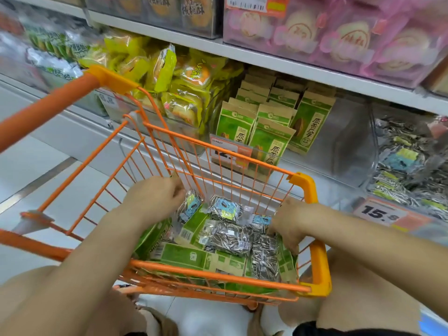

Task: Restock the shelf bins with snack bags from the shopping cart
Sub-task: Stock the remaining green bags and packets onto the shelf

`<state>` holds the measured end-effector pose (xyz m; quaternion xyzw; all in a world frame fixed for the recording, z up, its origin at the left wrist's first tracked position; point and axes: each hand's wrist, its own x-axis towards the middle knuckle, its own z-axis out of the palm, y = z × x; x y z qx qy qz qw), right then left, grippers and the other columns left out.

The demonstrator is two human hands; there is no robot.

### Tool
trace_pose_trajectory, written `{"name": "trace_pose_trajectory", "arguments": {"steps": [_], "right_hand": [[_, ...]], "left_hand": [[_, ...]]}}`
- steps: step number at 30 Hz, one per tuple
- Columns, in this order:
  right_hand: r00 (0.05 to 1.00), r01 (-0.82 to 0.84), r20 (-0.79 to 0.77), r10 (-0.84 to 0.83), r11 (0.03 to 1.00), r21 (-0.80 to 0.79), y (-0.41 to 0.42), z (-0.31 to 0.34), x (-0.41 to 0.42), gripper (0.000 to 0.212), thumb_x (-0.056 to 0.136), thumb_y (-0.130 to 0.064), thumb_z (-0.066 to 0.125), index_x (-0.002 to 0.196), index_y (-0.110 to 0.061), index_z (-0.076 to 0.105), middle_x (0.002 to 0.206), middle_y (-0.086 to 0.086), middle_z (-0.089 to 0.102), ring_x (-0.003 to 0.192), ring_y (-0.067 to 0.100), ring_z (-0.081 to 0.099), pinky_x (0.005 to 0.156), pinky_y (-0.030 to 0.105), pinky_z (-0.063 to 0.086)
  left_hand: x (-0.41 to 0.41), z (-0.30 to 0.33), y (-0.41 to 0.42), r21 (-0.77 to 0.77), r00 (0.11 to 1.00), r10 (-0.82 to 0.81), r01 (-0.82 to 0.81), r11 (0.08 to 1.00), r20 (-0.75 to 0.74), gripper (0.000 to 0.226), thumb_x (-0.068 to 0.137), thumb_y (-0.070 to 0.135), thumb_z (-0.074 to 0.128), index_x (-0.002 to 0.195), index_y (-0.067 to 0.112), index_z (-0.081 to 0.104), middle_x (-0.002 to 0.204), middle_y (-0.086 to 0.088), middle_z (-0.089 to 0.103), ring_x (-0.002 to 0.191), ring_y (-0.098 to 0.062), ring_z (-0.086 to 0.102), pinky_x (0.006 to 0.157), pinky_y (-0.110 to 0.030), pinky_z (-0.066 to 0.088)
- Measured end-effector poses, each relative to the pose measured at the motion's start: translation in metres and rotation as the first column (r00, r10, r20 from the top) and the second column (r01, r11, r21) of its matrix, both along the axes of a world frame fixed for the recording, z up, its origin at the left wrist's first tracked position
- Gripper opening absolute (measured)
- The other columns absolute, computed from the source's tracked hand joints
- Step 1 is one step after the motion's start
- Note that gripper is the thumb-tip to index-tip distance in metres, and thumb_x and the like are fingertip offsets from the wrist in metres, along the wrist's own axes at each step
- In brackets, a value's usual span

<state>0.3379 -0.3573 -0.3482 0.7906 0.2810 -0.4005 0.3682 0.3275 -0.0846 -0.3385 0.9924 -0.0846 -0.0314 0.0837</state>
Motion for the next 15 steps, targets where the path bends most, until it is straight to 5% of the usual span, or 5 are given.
{"name": "trace_pose_trajectory", "arguments": {"steps": [3,7,11,13,15], "right_hand": [[1.0,-0.017,0.027,0.016,0.998,0.057,-0.007,0.003,0.001,0.054,0.084,-0.053,0.063,0.131,-0.029,0.057,0.124,0.0,0.061,0.115,0.027,0.053,0.099,0.042,0.043],[0.999,0.041,0.011,-0.048,0.94,0.339,-0.01,0.01,0.001,0.031,0.088,-0.041,0.063,0.114,-0.026,0.07,0.109,-0.006,0.069,0.104,0.016,0.059,0.096,0.036,0.043],[0.987,0.159,-0.065,-0.147,0.823,0.546,-0.012,0.014,0.005,0.022,0.089,-0.035,0.064,0.101,-0.02,0.074,0.087,-0.008,0.071,0.077,0.008,0.059,0.064,0.019,0.044],[0.936,0.344,-0.223,-0.272,0.572,0.745,-0.011,0.023,0.009,0.019,0.09,-0.032,0.064,0.086,-0.018,0.076,0.069,-0.009,0.065,0.065,0.004,0.055,0.058,0.018,0.041],[0.785,0.579,-0.519,-0.338,0.102,0.809,-0.005,0.033,0.011,0.018,0.09,-0.025,0.065,0.082,-0.013,0.076,0.071,-0.008,0.07,0.067,0.006,0.061,0.065,0.022,0.05]], "left_hand": [[0.004,-0.006,0.013,0.203,0.982,0.083,-0.048,0.978,-0.169,0.031,0.097,0.036,0.039,0.094,0.014,0.06,0.085,-0.003,0.062,0.081,-0.022,0.06,0.067,-0.03,0.048],[0.007,-0.012,0.013,0.218,0.915,0.123,-0.039,0.975,-0.384,0.034,0.096,0.034,0.044,0.071,0.013,0.051,0.068,0.0,0.05,0.071,-0.019,0.053,0.063,-0.029,0.041],[0.006,-0.01,0.01,0.176,0.908,0.102,-0.032,0.984,-0.407,0.034,0.096,0.035,0.044,0.075,0.01,0.054,0.065,-0.001,0.048,0.061,-0.015,0.048,0.06,-0.028,0.038],[0.005,-0.011,0.011,0.156,0.927,0.078,-0.022,0.988,-0.366,0.036,0.095,0.038,0.043,0.084,0.009,0.061,0.071,-0.001,0.055,0.065,-0.016,0.053,0.063,-0.029,0.044],[0.003,-0.006,0.006,-0.011,0.977,0.048,-0.051,0.999,-0.207,0.032,0.095,0.041,0.045,0.098,0.016,0.063,0.084,0.003,0.062,0.077,-0.014,0.059,0.069,-0.029,0.049]]}}
